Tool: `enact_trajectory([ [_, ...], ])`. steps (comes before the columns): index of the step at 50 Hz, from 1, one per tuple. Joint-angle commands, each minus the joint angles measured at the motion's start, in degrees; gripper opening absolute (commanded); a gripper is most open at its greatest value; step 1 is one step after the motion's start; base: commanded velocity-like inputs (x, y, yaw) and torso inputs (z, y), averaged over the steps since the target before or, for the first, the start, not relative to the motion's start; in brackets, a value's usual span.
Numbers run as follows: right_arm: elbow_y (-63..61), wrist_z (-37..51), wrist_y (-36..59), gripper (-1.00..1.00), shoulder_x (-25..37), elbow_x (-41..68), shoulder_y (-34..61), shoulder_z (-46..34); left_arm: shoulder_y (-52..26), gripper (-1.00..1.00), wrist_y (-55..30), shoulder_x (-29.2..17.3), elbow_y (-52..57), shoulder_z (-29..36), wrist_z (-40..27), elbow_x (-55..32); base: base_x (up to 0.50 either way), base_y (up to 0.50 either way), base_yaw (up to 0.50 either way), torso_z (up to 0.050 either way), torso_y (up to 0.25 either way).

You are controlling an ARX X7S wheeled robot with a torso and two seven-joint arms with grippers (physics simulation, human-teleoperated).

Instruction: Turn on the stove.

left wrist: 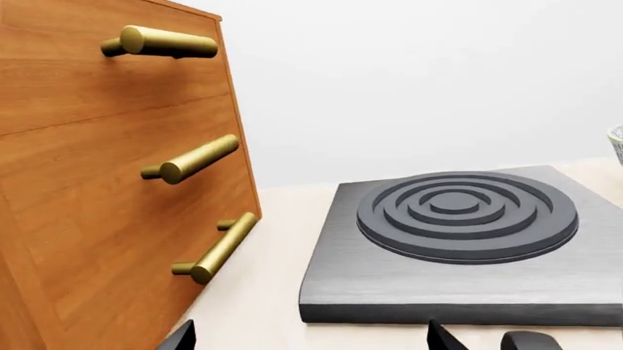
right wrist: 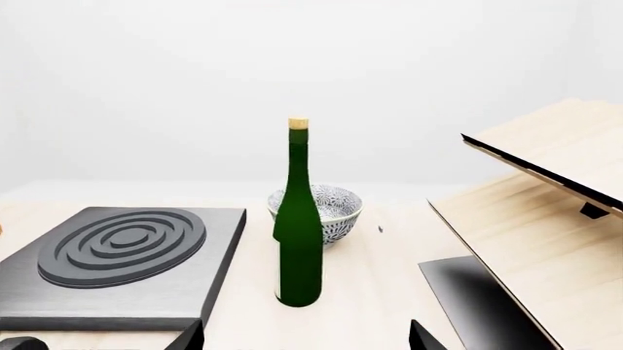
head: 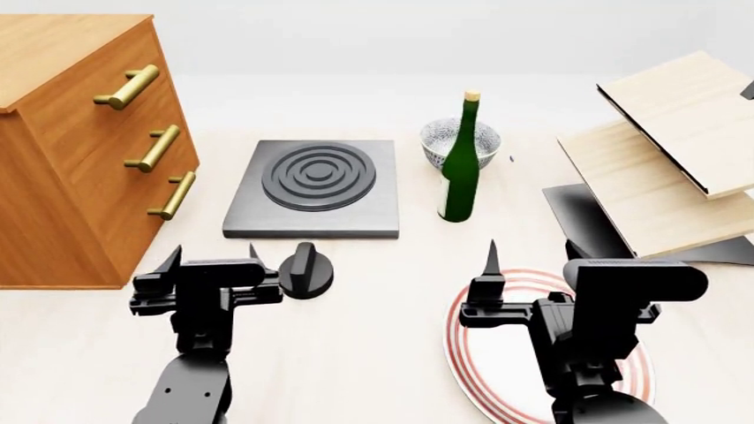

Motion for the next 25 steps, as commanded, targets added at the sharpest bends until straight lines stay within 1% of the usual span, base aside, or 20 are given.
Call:
enact_trajectory([
  [1, 1.2, 0.2, -1.4, 1.00, 0.2, 0.3, -1.1, 0.2, -4.5, 1.00, 11.4, 1.5, -17.6, 1.9, -1.2, 1.1, 0.00, 0.00, 0.00, 0.000, 0.000],
  [9, 1.3, 0.5, -1.5, 1.00, 0.3, 0.6, -1.3, 0.1, -5.8, 1.00, 17.3, 2.2, -27.6, 2.6, -1.9, 1.3, 0.00, 0.00, 0.00, 0.000, 0.000],
  [16, 2.2, 0.5, -2.3, 1.00, 0.5, 0.5, -1.7, -0.3, -8.7, 1.00, 22.5, 2.9, -37.3, 3.4, -2.3, 1.4, 0.00, 0.00, 0.00, 0.000, 0.000],
  [19, 2.2, 0.7, -2.3, 1.00, 0.5, 0.6, -1.7, -0.4, -9.0, 1.00, 22.5, 3.3, -37.8, 3.6, -2.3, 1.4, 0.00, 0.00, 0.00, 0.000, 0.000],
  [25, 2.9, 0.7, -3.2, 1.00, 0.7, 0.7, -2.3, -0.4, -8.9, 1.00, 20.3, 4.4, -34.5, 4.9, -1.8, 1.6, 0.00, 0.00, 0.00, 0.000, 0.000],
])
